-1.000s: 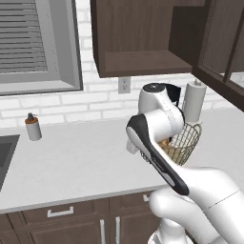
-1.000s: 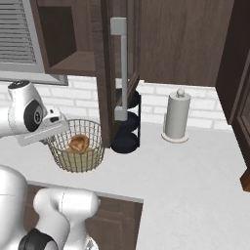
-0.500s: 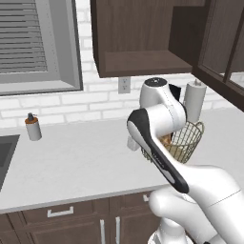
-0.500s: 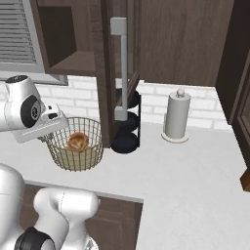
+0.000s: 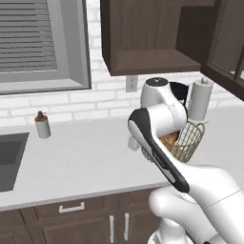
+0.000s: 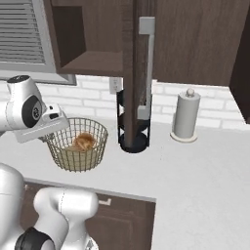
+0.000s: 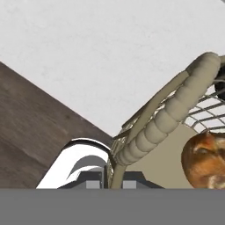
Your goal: Open the cabinet, pick up the bread from the cabinet and place it in the basket. Then move the basket to the dining counter.
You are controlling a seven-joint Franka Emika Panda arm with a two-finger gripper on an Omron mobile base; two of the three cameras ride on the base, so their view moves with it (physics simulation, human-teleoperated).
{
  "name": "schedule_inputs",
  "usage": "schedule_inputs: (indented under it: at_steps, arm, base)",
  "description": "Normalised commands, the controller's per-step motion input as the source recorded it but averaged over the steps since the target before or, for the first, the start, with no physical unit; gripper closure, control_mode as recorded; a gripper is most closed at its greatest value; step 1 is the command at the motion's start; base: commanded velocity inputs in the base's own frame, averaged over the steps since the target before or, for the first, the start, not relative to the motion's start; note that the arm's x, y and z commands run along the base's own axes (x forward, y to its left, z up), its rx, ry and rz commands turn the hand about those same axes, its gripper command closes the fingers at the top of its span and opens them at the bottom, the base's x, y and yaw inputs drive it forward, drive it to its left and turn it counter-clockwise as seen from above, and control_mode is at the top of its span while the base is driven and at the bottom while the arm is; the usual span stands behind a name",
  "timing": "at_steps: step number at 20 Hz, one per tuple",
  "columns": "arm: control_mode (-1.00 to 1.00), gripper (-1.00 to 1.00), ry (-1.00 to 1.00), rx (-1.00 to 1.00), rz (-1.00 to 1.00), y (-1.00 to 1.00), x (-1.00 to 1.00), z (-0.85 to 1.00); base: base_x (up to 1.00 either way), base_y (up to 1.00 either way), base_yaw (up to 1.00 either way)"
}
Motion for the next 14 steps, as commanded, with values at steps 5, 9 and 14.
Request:
schedule_inputs:
  at_steps: [5,9,14]
  arm:
    - [1.0,1.0,0.0,0.0,0.0,0.0,0.0,0.0]
    - [1.0,1.0,0.0,0.0,0.0,0.0,0.0,0.0]
    - [1.0,1.0,0.0,0.0,0.0,0.0,0.0,0.0]
  base:
    - [-0.31,0.96,0.01]
    - [-0.34,0.99,0.04]
    - [-0.39,0.95,0.49]
